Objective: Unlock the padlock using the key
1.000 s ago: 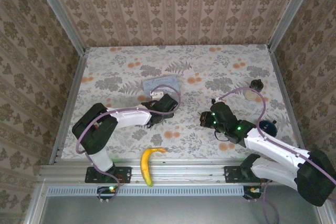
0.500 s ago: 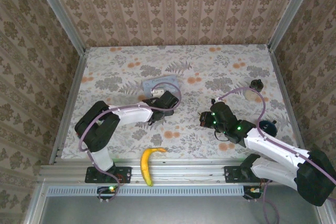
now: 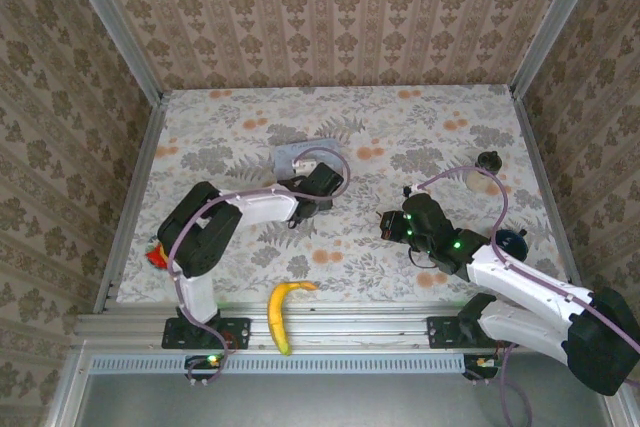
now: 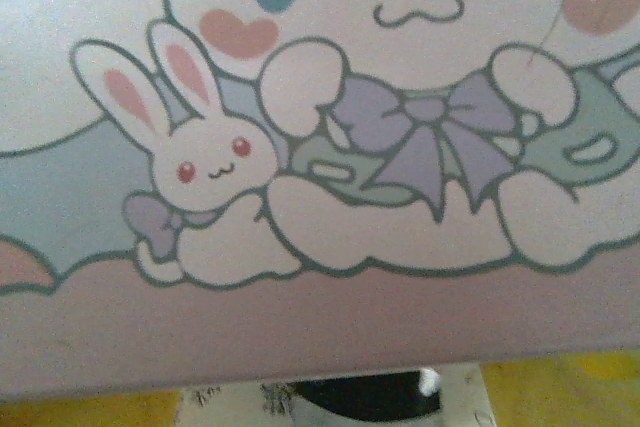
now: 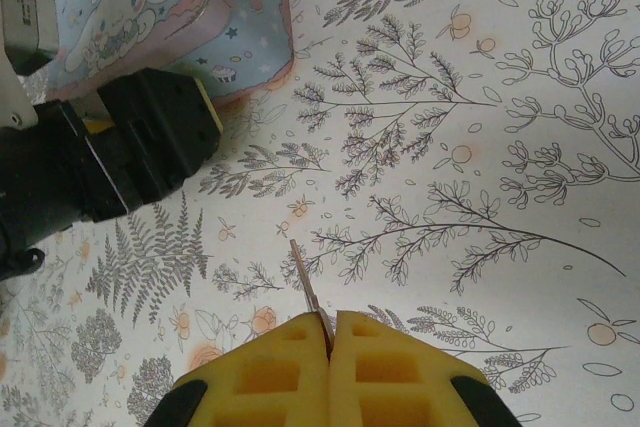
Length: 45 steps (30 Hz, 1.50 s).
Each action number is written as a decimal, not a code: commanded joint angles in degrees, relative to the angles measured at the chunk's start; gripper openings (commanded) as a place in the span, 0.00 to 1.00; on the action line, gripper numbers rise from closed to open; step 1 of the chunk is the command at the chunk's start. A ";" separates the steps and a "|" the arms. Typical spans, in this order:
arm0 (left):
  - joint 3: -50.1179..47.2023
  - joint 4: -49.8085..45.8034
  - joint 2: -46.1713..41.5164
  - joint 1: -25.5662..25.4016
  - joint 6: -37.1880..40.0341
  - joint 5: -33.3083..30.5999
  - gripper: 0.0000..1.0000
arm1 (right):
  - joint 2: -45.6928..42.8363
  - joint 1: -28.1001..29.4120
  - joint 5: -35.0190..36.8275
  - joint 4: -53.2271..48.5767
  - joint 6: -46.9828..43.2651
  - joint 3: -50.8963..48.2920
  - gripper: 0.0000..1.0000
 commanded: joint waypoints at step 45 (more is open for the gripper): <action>3.39 7.27 5.10 1.68 11.77 1.77 0.50 | 2.88 -0.67 -1.39 3.22 -0.30 0.92 0.00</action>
